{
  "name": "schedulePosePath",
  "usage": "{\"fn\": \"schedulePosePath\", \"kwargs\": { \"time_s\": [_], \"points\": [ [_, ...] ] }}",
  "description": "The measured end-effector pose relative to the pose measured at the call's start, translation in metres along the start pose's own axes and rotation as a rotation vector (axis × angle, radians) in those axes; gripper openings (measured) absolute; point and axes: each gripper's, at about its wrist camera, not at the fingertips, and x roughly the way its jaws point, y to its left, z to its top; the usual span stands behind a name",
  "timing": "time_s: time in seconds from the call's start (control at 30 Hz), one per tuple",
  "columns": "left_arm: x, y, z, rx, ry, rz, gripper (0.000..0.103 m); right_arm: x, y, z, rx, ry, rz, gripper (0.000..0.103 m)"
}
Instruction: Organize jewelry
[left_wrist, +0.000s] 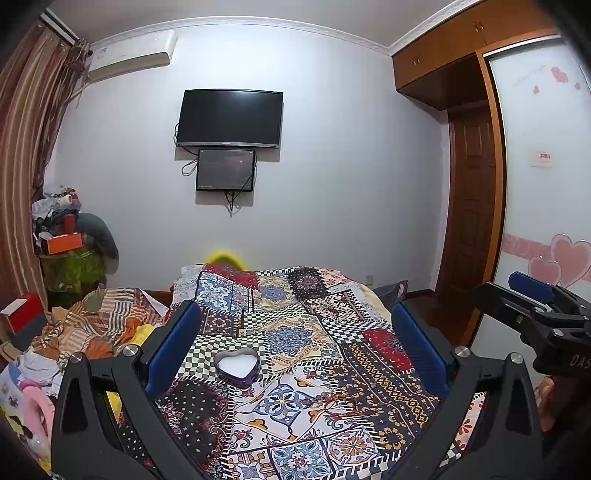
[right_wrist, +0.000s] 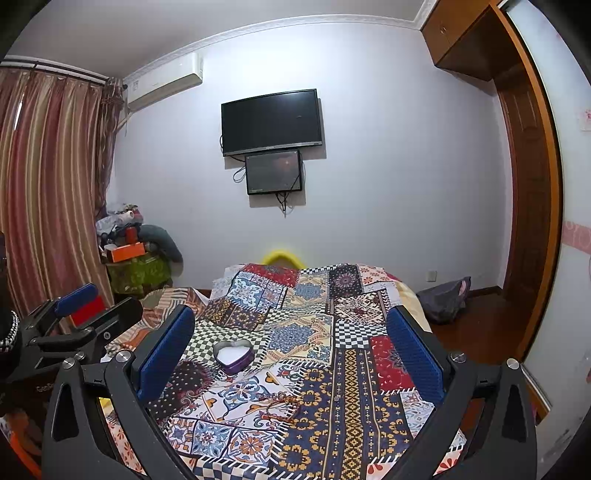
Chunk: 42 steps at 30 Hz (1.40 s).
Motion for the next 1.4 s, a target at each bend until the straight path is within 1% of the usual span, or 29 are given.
{"fn": "schedulePosePath", "kwargs": {
  "time_s": [0.9,1.33,1.4],
  "points": [
    [0.0034,-0.0011,-0.0088,-0.006,0.012,0.003,0.103,0.0026,0.0031,-0.0015,0.004,0.002,0.007,0.103],
    [0.0056,-0.0065,-0.0080,-0.005,0.017,0.005,0.103,0.0037,0.0017,-0.0029,0.007,0.005,0.009,0.103],
    [0.0050,-0.0019,-0.0059,-0.006,0.019,0.004,0.103,0.0045,0.0010,-0.0047,0.008,0.007,0.009,0.103]
  ]
}}
